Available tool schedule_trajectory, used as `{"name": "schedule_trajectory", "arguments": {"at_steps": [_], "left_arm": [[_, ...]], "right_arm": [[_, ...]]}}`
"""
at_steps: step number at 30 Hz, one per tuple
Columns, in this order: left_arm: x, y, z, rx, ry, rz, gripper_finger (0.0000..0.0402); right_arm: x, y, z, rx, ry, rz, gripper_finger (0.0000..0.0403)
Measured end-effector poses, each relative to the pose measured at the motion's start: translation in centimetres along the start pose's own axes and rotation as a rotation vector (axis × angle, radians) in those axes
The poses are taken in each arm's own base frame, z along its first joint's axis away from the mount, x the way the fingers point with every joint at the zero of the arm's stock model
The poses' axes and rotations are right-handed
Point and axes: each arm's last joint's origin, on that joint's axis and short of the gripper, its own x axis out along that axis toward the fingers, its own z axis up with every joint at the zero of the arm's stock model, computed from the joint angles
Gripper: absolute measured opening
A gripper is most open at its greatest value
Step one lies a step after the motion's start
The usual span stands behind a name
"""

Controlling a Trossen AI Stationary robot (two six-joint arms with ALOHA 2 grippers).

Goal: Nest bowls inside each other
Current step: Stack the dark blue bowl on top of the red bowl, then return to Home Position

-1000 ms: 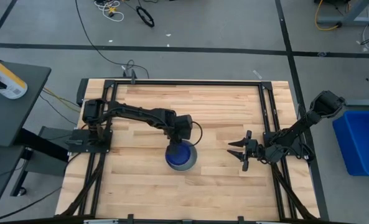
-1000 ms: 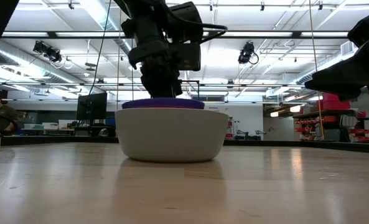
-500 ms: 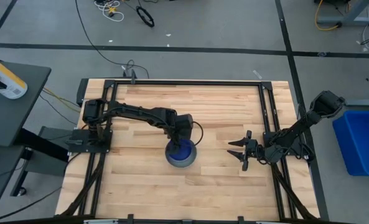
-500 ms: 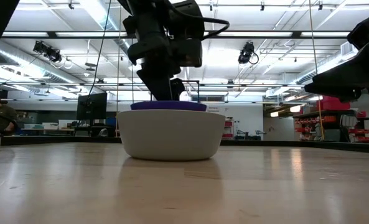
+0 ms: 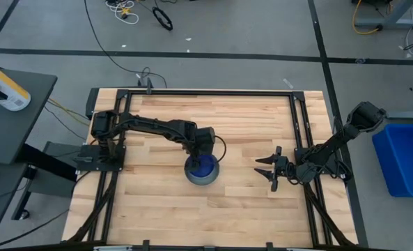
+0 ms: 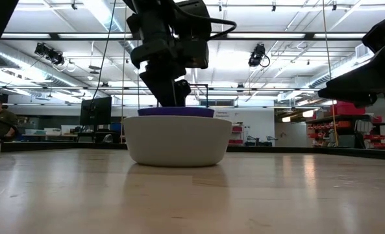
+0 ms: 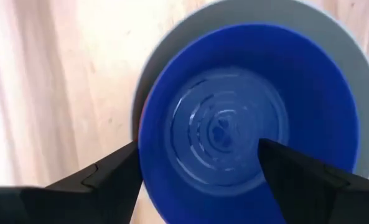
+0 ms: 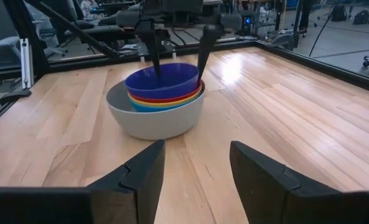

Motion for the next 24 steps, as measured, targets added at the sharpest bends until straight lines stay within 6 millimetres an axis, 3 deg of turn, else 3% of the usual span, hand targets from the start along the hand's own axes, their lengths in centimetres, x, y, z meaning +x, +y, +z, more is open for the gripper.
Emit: {"name": "schedule_trajectory", "arguments": {"at_steps": [13,19,24], "left_arm": [[-1.7,-0.1,0.0,0.010,-0.020,0.092,0.0316],[-4.7,-0.1,0.2,0.010,-0.096,0.179,0.0316],[-10.0,-0.9,-0.3,0.015,-0.214,0.283,0.0316]], "right_arm": [[0.0,-0.1,-0.3,0.010,0.023,-0.005,0.0186],[0.0,-0.1,-0.3,0.010,0.021,-0.009,0.0191],[0.0,-0.2,-0.3,-0.009,0.012,-0.031,0.0195]]}}
